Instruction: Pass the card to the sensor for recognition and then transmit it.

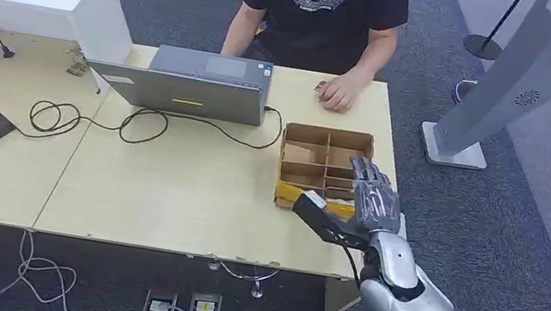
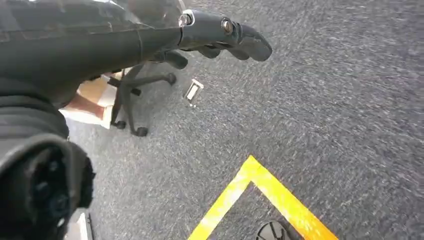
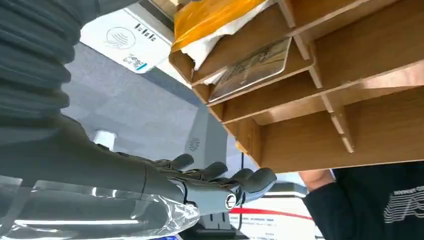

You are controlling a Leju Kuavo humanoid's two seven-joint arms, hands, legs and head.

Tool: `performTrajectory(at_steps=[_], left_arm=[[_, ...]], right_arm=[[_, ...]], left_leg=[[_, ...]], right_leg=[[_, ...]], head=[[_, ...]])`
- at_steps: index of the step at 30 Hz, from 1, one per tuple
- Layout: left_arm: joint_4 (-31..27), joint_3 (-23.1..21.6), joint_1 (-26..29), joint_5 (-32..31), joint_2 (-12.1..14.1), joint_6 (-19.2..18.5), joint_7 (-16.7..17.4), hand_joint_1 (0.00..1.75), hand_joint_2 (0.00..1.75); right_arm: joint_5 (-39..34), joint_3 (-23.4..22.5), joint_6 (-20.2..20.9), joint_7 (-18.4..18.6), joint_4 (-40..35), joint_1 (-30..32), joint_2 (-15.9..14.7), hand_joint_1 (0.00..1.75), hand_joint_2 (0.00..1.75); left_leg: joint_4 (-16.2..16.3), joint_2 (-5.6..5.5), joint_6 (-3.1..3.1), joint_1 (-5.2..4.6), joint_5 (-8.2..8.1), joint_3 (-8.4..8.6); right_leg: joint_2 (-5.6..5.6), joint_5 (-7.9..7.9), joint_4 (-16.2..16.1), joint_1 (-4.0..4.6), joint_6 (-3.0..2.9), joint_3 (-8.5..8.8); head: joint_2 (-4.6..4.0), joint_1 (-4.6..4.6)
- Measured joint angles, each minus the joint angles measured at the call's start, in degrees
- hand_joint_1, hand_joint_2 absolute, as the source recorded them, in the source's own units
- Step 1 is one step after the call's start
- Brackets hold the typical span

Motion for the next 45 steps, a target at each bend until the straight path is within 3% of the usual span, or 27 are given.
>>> performTrajectory(at_steps=[16, 25, 45], left_arm=[[0.0, 0.4, -1.1, -2.5, -0.2, 0.0, 0.9, 0.00, 0.00], [0.0, 1.6, -1.2, -3.7, -0.3, 0.0, 1.0, 0.00, 0.00], [0.0, 2.8, -2.1, -5.4, -0.3, 0.0, 1.2, 0.00, 0.00]], right_arm=[[2.5, 0.0, -1.1, 0.1, 2.8, 0.0, 0.2, 0.00, 1.75], [4.4, 0.0, -1.2, -2.4, 5.2, -0.4, 2.3, 0.00, 1.75], [5.4, 0.0, -1.2, -2.4, 9.0, -1.5, 4.7, 0.00, 1.75]], left_leg=[[0.0, 0.00, 0.00, 0.00, 0.00, 0.00], [0.0, 0.00, 0.00, 0.00, 0.00, 0.00], [0.0, 0.00, -0.02, 0.00, 0.02, 0.00]], right_leg=[[0.00, 0.00, 0.0, 0.00, 0.00, 0.01], [0.00, 0.00, 0.0, 0.00, 0.00, 0.01], [0.00, 0.00, 0.0, 0.00, 0.00, 0.01]], head=[[0.02, 0.00], [0.02, 0.00], [0.00, -0.02]])
